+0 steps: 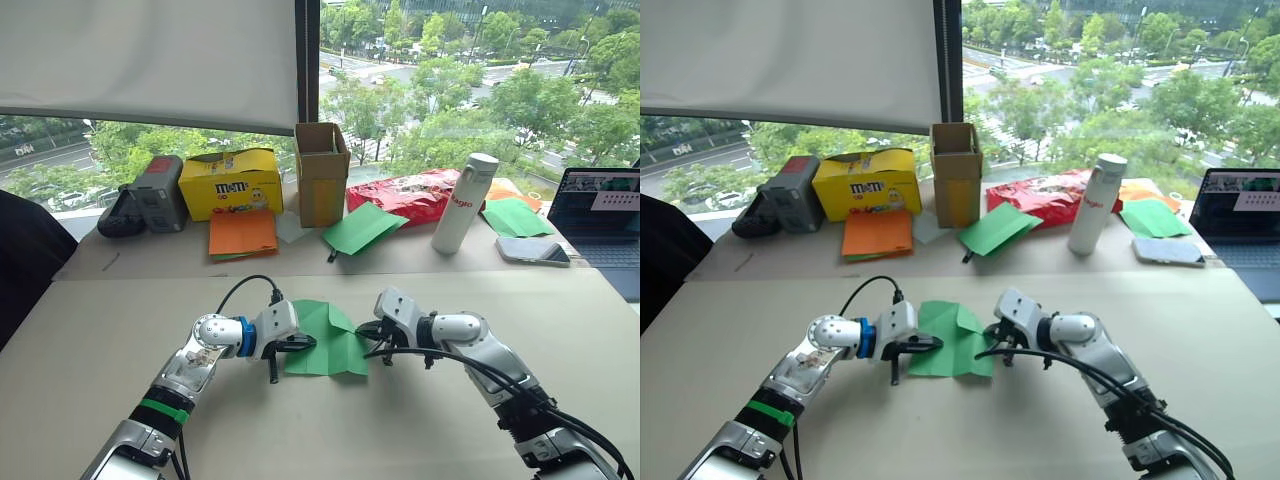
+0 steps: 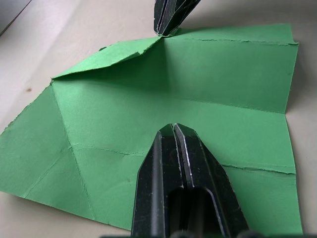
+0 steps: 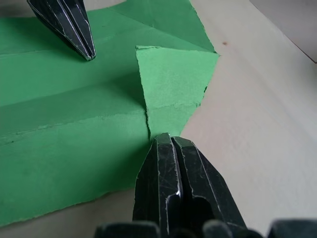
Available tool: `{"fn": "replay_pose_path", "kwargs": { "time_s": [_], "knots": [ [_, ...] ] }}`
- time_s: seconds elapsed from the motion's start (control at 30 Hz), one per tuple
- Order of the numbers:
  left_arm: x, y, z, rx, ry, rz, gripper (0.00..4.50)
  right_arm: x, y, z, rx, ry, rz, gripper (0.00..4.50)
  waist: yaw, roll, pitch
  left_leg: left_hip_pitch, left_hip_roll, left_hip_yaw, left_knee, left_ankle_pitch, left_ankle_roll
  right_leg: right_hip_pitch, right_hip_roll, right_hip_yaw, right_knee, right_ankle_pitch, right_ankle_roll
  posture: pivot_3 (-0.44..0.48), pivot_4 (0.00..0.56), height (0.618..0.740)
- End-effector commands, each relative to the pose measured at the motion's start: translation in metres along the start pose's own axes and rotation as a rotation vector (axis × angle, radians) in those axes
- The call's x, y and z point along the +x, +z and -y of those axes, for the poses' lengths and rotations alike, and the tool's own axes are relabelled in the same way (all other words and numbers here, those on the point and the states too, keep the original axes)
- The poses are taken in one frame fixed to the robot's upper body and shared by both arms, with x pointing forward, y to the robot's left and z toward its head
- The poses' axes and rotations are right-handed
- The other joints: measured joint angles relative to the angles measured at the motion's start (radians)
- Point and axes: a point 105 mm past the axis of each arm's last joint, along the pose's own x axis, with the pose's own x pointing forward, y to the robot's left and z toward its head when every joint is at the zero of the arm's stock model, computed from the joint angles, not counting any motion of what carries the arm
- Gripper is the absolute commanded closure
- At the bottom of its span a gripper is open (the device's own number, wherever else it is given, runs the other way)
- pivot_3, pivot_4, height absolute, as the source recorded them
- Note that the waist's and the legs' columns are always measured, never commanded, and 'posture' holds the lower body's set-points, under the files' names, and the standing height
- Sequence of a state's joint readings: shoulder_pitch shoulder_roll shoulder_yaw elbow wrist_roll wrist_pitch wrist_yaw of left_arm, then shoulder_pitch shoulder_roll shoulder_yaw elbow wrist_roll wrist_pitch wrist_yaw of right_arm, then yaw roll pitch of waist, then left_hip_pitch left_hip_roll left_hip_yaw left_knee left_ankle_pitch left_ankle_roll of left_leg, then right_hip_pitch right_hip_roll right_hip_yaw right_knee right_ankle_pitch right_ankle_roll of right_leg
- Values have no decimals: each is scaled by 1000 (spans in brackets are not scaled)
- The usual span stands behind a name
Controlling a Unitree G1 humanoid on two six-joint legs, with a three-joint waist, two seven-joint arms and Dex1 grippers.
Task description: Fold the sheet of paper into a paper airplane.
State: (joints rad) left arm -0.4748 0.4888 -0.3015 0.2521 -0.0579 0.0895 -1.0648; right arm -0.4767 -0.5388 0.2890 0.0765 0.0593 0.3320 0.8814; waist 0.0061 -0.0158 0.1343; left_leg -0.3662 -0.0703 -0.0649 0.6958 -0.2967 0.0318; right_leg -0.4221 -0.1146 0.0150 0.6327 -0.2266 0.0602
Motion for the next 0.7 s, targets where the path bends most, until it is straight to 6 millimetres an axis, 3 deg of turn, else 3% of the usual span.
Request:
{"fn": "replay_pose_path", "kwargs": {
  "time_s": [0.03,0.23,0.37,0.57,0.7],
  "knots": [
    [4,-21,9,-44,-25,-82,4483,-14,14,17,-12,-73,40,4500,0,0,0,0,0,0,0,0,0,0,0,0,0,0,0,0,150,740],
    [3,-20,9,-47,-26,-73,4483,-27,33,18,42,-91,120,4500,1,0,0,-1,0,0,0,0,0,-1,0,0,0,0,0,0,150,740],
    [4,-18,10,-47,-32,-67,4500,-20,34,-2,97,-20,132,3274,1,0,0,-1,0,0,0,-1,1,0,0,0,0,0,0,0,150,740],
    [4,-18,10,-46,-34,-65,4500,-13,29,-2,129,-73,123,1237,2,0,0,-1,0,0,0,-1,1,-1,0,0,0,0,0,0,150,740],
    [4,-17,11,-44,-36,-63,4500,-6,17,1,146,-94,80,1237,2,0,0,-1,0,0,0,-1,1,-1,0,0,-1,0,0,0,150,740]
  ]
}}
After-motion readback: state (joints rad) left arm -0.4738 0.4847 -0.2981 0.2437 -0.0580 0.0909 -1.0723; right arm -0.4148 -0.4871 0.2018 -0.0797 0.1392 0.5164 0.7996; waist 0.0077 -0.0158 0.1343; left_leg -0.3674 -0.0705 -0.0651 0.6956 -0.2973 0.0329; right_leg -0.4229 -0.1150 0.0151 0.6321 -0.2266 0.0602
